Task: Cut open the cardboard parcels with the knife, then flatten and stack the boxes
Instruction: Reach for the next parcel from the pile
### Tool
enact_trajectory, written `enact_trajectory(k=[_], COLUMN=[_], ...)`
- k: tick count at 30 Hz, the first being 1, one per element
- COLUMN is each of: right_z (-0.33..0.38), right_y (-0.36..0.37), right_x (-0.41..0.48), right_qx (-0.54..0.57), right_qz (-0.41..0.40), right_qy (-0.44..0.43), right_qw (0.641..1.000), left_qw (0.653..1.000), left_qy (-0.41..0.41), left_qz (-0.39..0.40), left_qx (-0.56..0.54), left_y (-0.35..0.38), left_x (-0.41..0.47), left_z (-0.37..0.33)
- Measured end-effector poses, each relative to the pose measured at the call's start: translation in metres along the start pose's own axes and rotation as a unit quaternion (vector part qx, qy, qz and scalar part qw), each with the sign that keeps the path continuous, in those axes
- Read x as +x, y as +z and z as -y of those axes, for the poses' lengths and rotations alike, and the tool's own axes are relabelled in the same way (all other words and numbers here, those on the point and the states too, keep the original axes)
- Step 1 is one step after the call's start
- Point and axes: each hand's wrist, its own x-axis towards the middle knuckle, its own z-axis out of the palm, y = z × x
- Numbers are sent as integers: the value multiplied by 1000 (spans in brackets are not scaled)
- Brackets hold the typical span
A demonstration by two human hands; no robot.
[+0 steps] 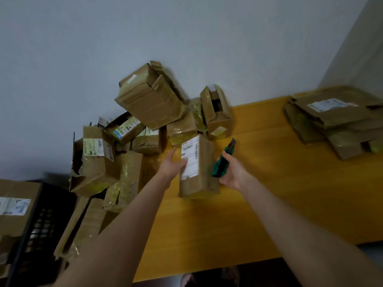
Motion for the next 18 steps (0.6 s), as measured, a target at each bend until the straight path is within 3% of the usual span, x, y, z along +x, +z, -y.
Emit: enact_trajectory(k=[6, 11, 15, 18], right_z=[-6, -14, -23, -28], right_y=[9, 21, 31, 33], right_x=[-4, -6, -4, -3], right_qx=[-9, -6, -83, -126], right_qz=[7, -8, -33, -39], right_qy=[-7, -18, -22, -28], right_qw=[1000, 1000, 996, 991], left_qw=[997, 969, 907, 870], left_qy=[4, 71, 103, 119], left_qz=[-2, 30, -1, -22], left_qx=[74, 234, 408, 479], left_y=[10, 7, 14, 15], left_x=[3, 13, 23, 29], left_z=[3, 9, 17, 17])
